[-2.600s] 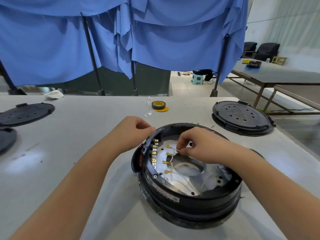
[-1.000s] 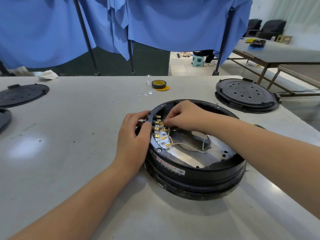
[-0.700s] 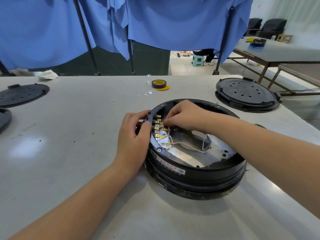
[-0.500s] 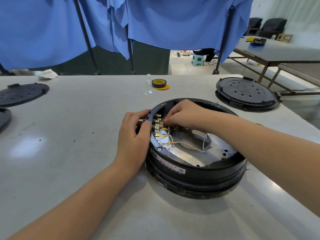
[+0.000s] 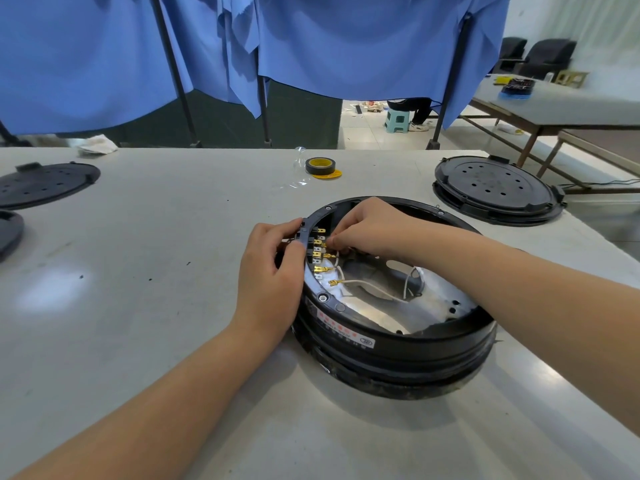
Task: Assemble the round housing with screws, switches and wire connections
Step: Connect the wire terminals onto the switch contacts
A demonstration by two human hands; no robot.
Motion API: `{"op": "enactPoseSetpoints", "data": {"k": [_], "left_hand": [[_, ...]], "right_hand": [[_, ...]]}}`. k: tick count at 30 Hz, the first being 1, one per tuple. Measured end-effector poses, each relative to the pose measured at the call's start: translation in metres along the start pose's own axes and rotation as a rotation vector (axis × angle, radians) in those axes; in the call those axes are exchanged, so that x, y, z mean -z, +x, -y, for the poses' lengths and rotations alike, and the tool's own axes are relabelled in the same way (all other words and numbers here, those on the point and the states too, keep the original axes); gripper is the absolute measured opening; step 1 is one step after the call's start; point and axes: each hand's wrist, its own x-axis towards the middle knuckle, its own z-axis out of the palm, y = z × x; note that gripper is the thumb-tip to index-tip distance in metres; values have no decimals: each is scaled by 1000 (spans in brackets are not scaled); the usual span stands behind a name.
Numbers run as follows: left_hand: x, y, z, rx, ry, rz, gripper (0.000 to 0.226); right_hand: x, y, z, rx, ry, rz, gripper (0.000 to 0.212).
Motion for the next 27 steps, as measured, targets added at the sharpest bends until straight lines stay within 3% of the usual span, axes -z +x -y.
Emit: {"op": "enactPoseSetpoints", "data": {"k": [17, 27], "left_hand": [[0, 0, -1, -16, -4, 7, 44], [2, 1, 4, -21, 22, 14, 30]], "right_hand": [[-2, 1, -4, 147, -10, -5, 10], [3, -9, -8, 218, -126, -79, 9]]}}
